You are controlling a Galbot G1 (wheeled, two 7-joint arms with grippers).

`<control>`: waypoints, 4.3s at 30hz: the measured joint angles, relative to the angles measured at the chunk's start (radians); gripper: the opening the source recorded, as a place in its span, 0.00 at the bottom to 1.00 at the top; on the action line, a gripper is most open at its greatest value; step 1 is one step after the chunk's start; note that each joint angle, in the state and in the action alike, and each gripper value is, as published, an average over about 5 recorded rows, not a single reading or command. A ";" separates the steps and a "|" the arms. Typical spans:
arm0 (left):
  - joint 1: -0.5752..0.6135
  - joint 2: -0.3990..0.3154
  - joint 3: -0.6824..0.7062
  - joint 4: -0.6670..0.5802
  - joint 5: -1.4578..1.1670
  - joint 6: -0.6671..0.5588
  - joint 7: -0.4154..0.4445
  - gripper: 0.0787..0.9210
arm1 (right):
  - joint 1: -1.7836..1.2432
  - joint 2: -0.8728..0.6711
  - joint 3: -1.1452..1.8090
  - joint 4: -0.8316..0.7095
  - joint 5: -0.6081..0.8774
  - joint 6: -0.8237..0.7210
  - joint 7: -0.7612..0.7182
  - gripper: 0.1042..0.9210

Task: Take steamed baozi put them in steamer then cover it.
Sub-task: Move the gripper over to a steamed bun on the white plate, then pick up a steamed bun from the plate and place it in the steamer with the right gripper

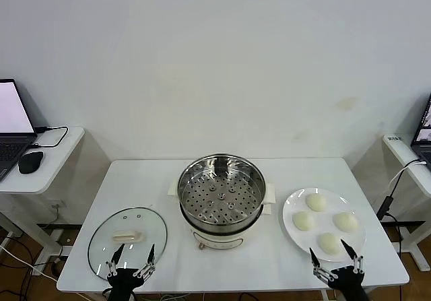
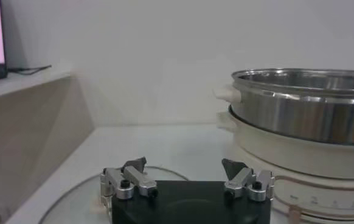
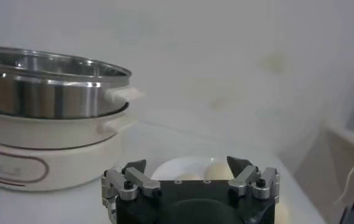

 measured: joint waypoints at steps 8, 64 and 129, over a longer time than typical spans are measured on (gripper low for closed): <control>-0.028 0.014 -0.003 -0.002 0.052 0.013 0.001 0.88 | 0.104 -0.138 0.056 -0.051 -0.153 -0.079 -0.079 0.88; -0.066 -0.038 -0.047 0.009 0.159 0.032 -0.015 0.88 | 1.594 -0.372 -1.151 -1.059 -0.457 0.047 -0.963 0.88; -0.104 -0.002 -0.049 0.013 0.124 0.010 -0.013 0.88 | 2.356 -0.346 -1.819 -0.765 0.068 -0.030 -0.918 0.62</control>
